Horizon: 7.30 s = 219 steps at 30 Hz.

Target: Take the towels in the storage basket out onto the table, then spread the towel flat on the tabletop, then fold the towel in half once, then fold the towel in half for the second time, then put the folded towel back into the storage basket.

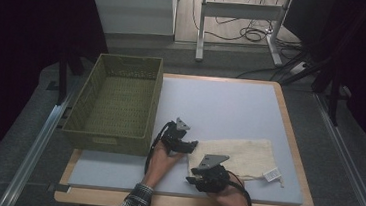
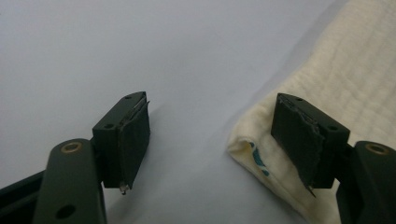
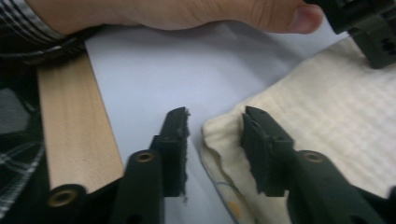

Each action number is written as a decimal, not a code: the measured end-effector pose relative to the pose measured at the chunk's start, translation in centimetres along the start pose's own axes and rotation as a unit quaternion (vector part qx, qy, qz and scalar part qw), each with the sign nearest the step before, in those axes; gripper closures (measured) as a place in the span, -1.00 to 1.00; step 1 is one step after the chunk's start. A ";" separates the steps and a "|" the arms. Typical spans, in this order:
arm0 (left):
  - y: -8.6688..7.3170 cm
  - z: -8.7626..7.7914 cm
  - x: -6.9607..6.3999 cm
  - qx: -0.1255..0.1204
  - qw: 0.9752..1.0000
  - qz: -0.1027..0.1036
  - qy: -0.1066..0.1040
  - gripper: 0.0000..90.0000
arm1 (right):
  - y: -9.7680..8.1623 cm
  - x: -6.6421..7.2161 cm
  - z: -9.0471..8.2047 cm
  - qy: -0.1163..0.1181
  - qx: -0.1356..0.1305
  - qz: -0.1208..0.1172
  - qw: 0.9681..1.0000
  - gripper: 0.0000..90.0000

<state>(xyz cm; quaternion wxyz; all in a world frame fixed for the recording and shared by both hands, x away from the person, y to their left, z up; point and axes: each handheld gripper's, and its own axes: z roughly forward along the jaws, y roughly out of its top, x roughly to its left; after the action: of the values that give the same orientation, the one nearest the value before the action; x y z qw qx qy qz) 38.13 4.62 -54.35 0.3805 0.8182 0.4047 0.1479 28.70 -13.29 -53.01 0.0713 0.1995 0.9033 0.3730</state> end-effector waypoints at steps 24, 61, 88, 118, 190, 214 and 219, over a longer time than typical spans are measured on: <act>1.4 -1.6 -1.2 -0.036 0.998 0.029 -0.048 0.93 | 0.4 -1.1 -2.5 0.002 -0.029 0.019 0.999 0.88; 11.2 5.2 -9.3 -0.060 0.984 0.117 -0.123 0.90 | -7.2 -6.5 -14.0 -0.108 -0.082 0.118 0.984 0.88; 14.2 10.1 -14.5 -0.045 0.977 0.145 -0.146 0.62 | -11.7 -8.5 -16.9 -0.158 -0.073 0.168 0.970 0.86; 8.9 5.2 -7.8 -0.027 0.991 0.096 -0.091 -0.08 | -12.5 -9.8 -16.0 -0.217 -0.031 0.193 0.956 0.10; 9.9 -1.5 -2.4 -0.033 0.994 0.090 -0.055 0.87 | -4.8 -9.6 -13.6 -0.106 -0.097 0.184 0.972 0.78; 11.1 -6.9 1.8 -0.038 0.996 0.085 0.015 0.87 | 1.8 -9.7 -10.2 -0.080 -0.098 0.143 0.982 0.77; 11.4 -7.6 2.6 -0.030 0.995 0.090 0.029 0.87 | 3.0 -9.8 -9.7 -0.075 -0.103 0.141 0.982 0.77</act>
<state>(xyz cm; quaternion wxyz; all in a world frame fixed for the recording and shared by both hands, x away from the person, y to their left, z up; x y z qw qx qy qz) 41.87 6.07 -41.02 0.3777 0.8352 0.3356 0.2173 35.84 -21.61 -44.21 0.1060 0.3439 0.8151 0.4540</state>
